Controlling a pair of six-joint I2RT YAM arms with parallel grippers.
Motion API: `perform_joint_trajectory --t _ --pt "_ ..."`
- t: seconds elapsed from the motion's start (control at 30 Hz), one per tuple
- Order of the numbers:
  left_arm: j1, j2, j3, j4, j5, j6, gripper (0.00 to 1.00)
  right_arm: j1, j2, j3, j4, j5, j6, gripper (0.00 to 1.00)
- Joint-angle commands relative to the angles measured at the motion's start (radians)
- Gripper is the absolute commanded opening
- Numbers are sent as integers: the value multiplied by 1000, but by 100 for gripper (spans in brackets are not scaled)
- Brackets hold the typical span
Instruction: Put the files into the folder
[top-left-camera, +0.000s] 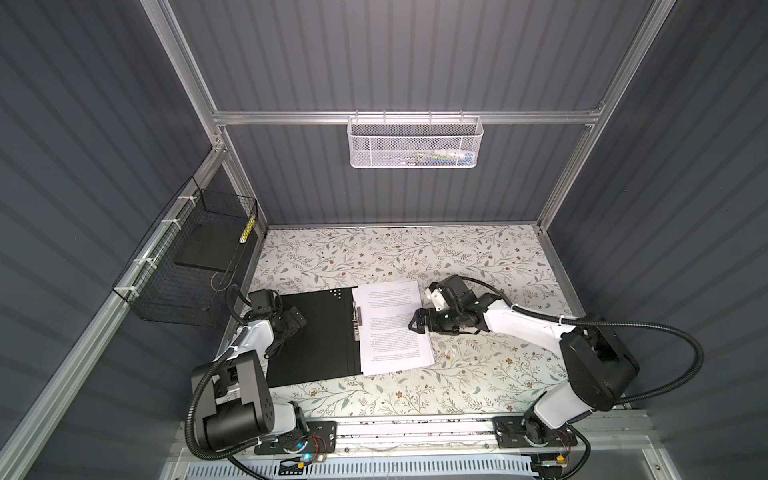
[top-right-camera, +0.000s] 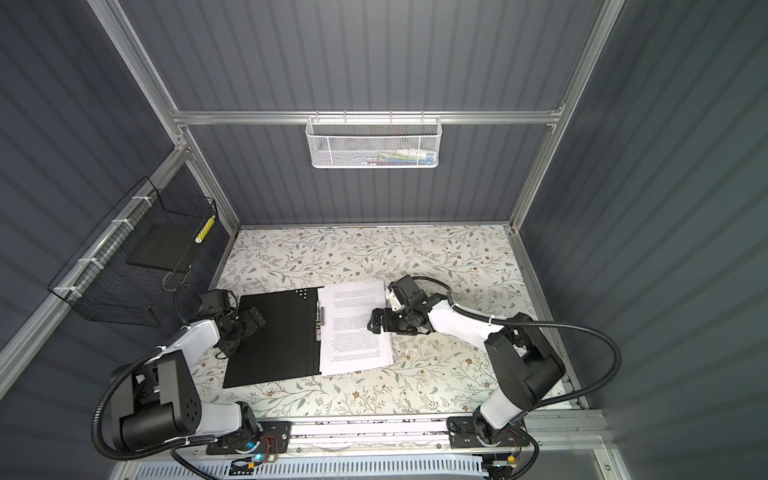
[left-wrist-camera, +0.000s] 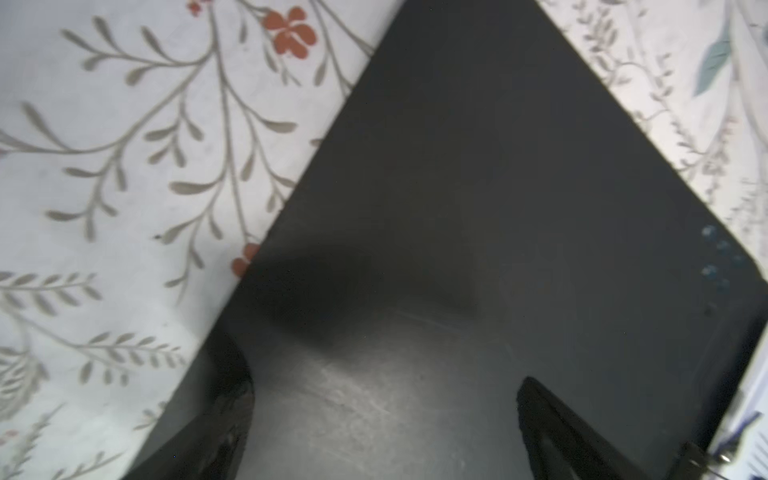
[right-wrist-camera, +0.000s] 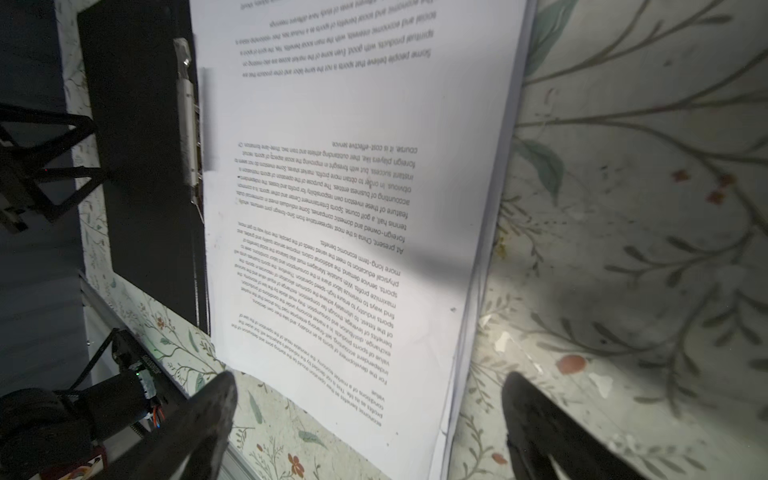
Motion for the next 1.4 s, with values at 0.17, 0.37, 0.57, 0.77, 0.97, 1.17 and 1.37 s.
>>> perform_joint_trajectory --t 0.17,0.37,0.57,0.77,0.97,1.17,1.37 --pt "-60 -15 -111 -5 185 -59 99 -111 -44 -52 -8 -28 -60 95" --pt "-178 -27 -47 -83 10 -77 99 -164 -89 -58 -25 -3 -107 94" --pt "-28 17 83 -137 -105 6 99 -171 -153 -105 68 -50 -87 93" --pt "-13 191 202 -174 -269 55 99 -169 -165 -156 169 -93 -27 93" --pt "-15 255 155 -89 -226 60 99 -170 -153 -172 205 -116 2 93" --pt "-20 277 112 -31 -25 52 99 -169 -148 -123 124 -80 -44 93" --pt "-88 260 133 -98 43 43 99 -179 -138 -67 62 -64 -102 92"
